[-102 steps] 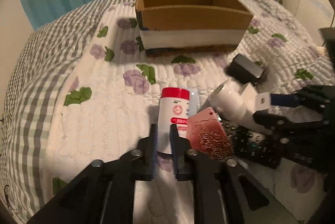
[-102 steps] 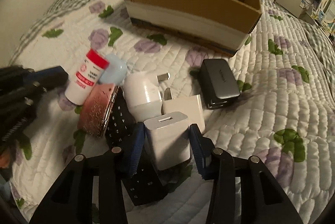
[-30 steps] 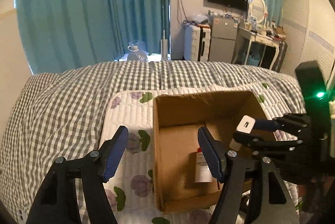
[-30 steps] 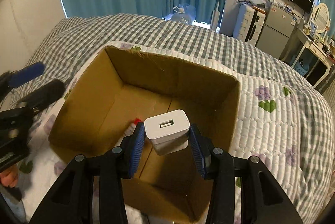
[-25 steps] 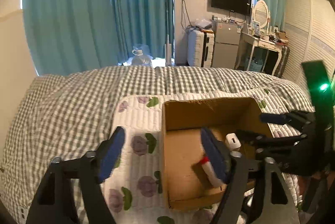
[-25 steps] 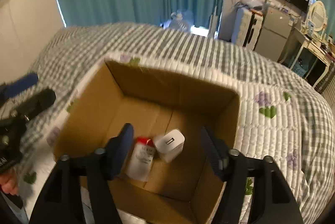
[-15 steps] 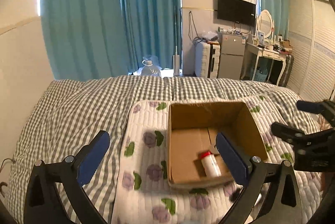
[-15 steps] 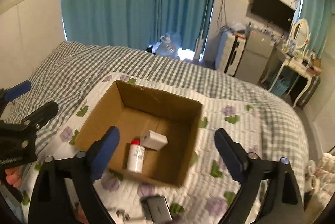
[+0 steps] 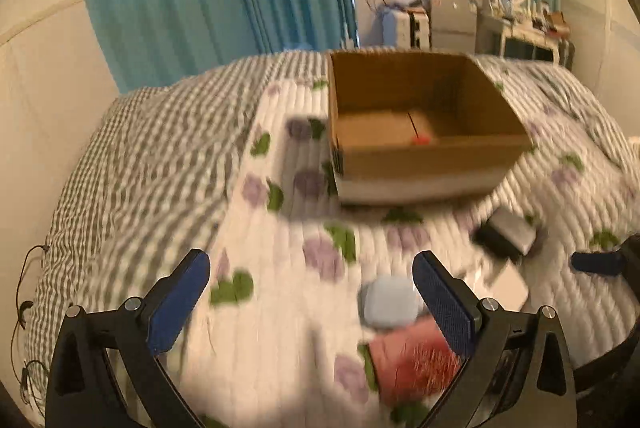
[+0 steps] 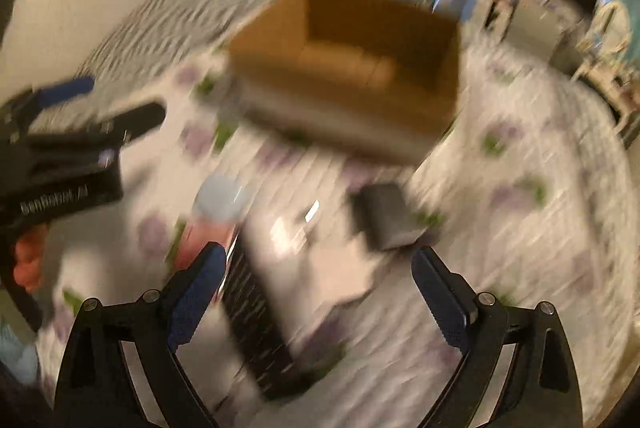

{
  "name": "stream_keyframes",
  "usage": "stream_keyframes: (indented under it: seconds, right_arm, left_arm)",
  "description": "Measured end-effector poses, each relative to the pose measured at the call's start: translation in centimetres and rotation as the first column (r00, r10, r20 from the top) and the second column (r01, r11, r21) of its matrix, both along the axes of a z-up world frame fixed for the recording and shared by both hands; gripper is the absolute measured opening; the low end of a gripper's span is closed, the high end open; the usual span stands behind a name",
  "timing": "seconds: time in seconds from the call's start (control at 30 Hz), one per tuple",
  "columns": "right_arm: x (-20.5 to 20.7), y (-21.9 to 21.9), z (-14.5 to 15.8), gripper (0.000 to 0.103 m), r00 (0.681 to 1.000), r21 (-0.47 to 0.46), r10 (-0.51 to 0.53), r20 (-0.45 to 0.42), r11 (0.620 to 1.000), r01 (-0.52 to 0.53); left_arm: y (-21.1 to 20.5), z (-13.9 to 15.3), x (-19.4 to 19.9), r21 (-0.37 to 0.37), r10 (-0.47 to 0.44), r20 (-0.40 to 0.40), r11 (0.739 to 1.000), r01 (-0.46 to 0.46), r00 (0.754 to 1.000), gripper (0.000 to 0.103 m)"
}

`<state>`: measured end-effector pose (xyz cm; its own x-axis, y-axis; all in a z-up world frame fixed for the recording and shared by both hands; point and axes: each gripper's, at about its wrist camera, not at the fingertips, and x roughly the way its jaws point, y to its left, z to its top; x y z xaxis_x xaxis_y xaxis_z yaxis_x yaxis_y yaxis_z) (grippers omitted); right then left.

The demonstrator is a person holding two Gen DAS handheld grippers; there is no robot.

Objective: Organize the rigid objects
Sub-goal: 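Grasp the pink rose-patterned card case with the left gripper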

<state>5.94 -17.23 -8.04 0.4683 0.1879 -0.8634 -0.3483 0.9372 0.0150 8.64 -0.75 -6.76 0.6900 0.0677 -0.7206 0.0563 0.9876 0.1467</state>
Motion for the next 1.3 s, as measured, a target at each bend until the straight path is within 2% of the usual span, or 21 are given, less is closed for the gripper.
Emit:
stream_keyframes:
  seconds: [0.07,0.13,0.23,0.3,0.4,0.5,0.53,0.6,0.7,0.77,0.8,0.9,1.0,1.1,1.2,1.23,1.3]
  right_arm:
    - [-1.1,1.2,-2.2,0.092,0.997,-0.034,0.053,-0.06,0.998,-0.055]
    - [-1.7,2.1,-3.7,0.085,0.991,-0.088,0.089,-0.098,0.991,-0.097]
    - [-2.6,3.2,-5.5,0.078,0.987,-0.167,0.101,-0.123,0.978,-0.121]
    - [-3.0,3.8,-6.6,0.074,0.977,-0.153,0.139,-0.161,0.975,-0.164]
    - [-2.8,4.0,-7.5,0.072,0.975,-0.151,0.138,-0.174,0.975,-0.165]
    - [-2.6,3.8,-7.6,0.058,0.979,-0.142,0.122,-0.161,0.979,-0.145]
    - [-2.8,3.8,-7.4,0.053,0.98,-0.136,0.131,-0.15,0.979,-0.152]
    - [-3.6,3.7,-6.7,0.051,0.984,-0.137,0.141,-0.111,0.978,-0.156]
    - [-5.0,3.3,-4.5,0.045,0.989,-0.115,0.146,-0.009,0.983,-0.146]
    - [-5.7,2.6,-2.5,0.028,0.989,-0.086,0.136,0.063,0.988,-0.13]
    - [-5.9,2.2,-1.7,0.016,0.989,-0.071,0.124,0.083,0.99,-0.119]
    - [-4.9,1.5,-1.1,0.015,0.993,-0.07,0.105,0.059,0.992,-0.101]
    - [-4.9,0.3,-1.8,0.014,0.995,-0.016,0.1,0.002,0.995,-0.1]
    - [-5.1,-0.3,-1.2,0.013,0.996,0.011,0.084,0.037,0.996,-0.084]
    - [-5.2,-1.2,-0.3,0.0,0.995,0.041,0.053,0.089,0.998,-0.056]
    - [-5.2,-1.6,0.4,0.0,0.993,0.036,0.035,0.112,0.999,-0.039]
    - [-4.4,-1.7,0.3,0.0,0.995,0.051,0.032,0.097,0.998,-0.037]
  left_arm:
    - [-0.2,-0.7,-0.9,0.005,-0.023,-0.022,1.0,0.023,0.999,0.103]
    - [-0.2,-1.0,-1.5,-0.001,-0.035,-0.039,0.999,0.035,0.999,0.103]
    - [0.2,-1.3,-1.7,-0.014,-0.018,-0.059,1.0,0.017,0.998,0.103]
    - [0.6,-1.5,-1.6,-0.025,-0.004,-0.077,1.0,0.002,0.997,0.103]
    - [1.1,-1.7,-1.6,-0.024,0.014,-0.086,1.0,-0.016,0.996,0.103]
    - [1.7,-1.8,-1.4,-0.038,0.034,-0.103,0.999,-0.038,0.994,0.103]
    - [1.8,-1.8,-1.5,-0.041,0.04,-0.108,0.998,-0.045,0.993,0.103]
    - [1.7,-1.8,-1.6,-0.044,0.039,-0.119,0.998,-0.044,0.992,0.103]
    - [1.2,-2.0,-1.8,-0.033,0.026,-0.127,0.999,-0.031,0.992,0.103]
    - [0.4,-2.3,-1.9,-0.023,0.008,-0.142,1.0,-0.011,0.99,0.103]
    - [0.0,-2.5,-2.0,-0.023,-0.004,-0.152,1.0,0.001,0.988,0.103]
    - [-1.3,-3.4,-2.2,-0.011,-0.04,-0.185,0.999,0.038,0.982,0.103]
    - [-2.3,-4.3,-2.5,0.005,-0.068,-0.214,0.997,0.071,0.974,0.103]
    - [-3.4,-5.1,-2.9,-0.002,-0.095,-0.247,0.995,0.097,0.964,0.103]
    - [-4.5,-5.8,-2.9,-0.033,-0.138,-0.279,0.99,0.134,0.95,0.103]
    - [-4.7,-6.1,-2.7,-0.052,-0.143,-0.295,0.99,0.133,0.945,0.103]
    - [-5.0,-7.2,-2.1,-0.089,-0.137,-0.34,0.99,0.114,0.93,0.103]
